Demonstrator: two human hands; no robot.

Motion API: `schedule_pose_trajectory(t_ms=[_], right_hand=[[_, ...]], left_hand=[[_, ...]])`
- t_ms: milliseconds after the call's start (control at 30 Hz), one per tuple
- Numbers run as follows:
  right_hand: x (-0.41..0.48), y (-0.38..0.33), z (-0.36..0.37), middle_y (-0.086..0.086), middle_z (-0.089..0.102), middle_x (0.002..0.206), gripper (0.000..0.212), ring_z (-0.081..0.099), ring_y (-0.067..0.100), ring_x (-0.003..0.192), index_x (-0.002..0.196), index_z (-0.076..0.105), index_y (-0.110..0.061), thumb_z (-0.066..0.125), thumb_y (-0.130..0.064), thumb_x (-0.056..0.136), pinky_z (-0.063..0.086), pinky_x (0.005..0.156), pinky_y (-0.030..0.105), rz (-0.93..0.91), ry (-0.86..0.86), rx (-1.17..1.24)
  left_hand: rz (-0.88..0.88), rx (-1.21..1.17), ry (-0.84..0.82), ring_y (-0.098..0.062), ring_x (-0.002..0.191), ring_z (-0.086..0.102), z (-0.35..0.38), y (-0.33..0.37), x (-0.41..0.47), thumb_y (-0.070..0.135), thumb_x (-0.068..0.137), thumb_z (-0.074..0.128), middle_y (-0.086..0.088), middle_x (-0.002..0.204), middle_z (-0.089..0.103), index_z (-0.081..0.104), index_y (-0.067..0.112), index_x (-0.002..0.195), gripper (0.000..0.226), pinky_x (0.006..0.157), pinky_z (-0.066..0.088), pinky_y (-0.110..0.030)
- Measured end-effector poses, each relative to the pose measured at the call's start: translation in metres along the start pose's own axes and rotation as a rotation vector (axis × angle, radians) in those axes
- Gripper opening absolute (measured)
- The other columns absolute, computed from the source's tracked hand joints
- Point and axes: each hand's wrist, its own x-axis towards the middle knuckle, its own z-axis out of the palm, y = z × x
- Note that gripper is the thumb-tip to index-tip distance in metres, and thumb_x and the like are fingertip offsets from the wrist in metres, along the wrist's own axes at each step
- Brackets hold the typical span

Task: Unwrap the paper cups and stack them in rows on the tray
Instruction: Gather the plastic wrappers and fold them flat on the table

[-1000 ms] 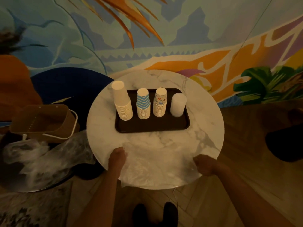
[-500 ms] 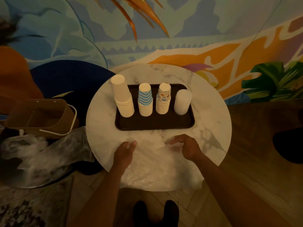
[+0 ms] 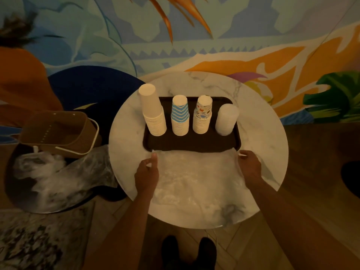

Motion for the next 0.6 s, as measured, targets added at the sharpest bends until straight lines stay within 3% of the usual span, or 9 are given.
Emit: schedule_pose_trajectory(t_ms=[100,233,400,533,600], right_hand=[[-0.016,-0.006,-0.002,0.013,0.068,0.116,0.04,0.063,0.033,0.111,0.123,0.062,-0.011,0.052,-0.044,0.103,0.049,0.097,0.045,0.032,0.113,0.015],[-0.04,0.003,-0.013,0.001,0.071,0.101,0.067,0.066,0.021,0.093,0.108,0.069,-0.019,0.03,-0.073,0.099,0.052,0.073,0.036,0.198,-0.231,0.292],[-0.057,0.036,-0.021,0.006,0.072,0.097,0.049,0.065,0.022,0.091,0.09,0.071,-0.016,0.071,-0.065,0.082,0.054,0.086,0.043,0.102,-0.235,0.178],[-0.066,0.042,-0.023,0.001,0.075,0.087,0.049,0.067,0.02,0.088,0.083,0.074,-0.014,0.075,-0.062,0.08,0.054,0.084,0.041,0.025,-0.188,0.221],[-0.067,0.038,-0.023,0.004,0.076,0.09,0.038,0.07,0.026,0.086,0.088,0.076,-0.012,0.076,-0.051,0.085,0.056,0.079,0.042,0.034,-0.241,0.268]], left_hand=[[-0.16,-0.263,-0.097,-0.032,0.123,0.057,0.0,0.004,0.002,0.069,0.101,0.023,-0.007,0.131,0.062,0.057,0.015,0.139,0.075,0.107,0.041,-0.041],[-0.123,-0.195,-0.132,-0.032,0.13,0.053,-0.001,-0.023,-0.028,0.082,0.092,0.026,-0.007,0.143,0.057,0.051,0.021,0.146,0.085,0.109,0.039,-0.044],[-0.034,0.068,-0.082,-0.04,0.124,0.056,-0.001,-0.037,-0.066,0.072,0.096,0.027,-0.017,0.136,0.06,0.046,0.017,0.147,0.077,0.101,0.045,-0.047],[-0.002,0.125,-0.024,-0.038,0.111,0.062,0.002,-0.036,-0.061,0.071,0.093,0.047,-0.016,0.123,0.066,0.05,0.018,0.137,0.069,0.091,0.052,-0.047],[0.006,0.151,-0.022,-0.037,0.109,0.063,0.003,-0.038,-0.059,0.071,0.088,0.057,-0.013,0.122,0.067,0.049,0.02,0.135,0.07,0.089,0.052,-0.046]])
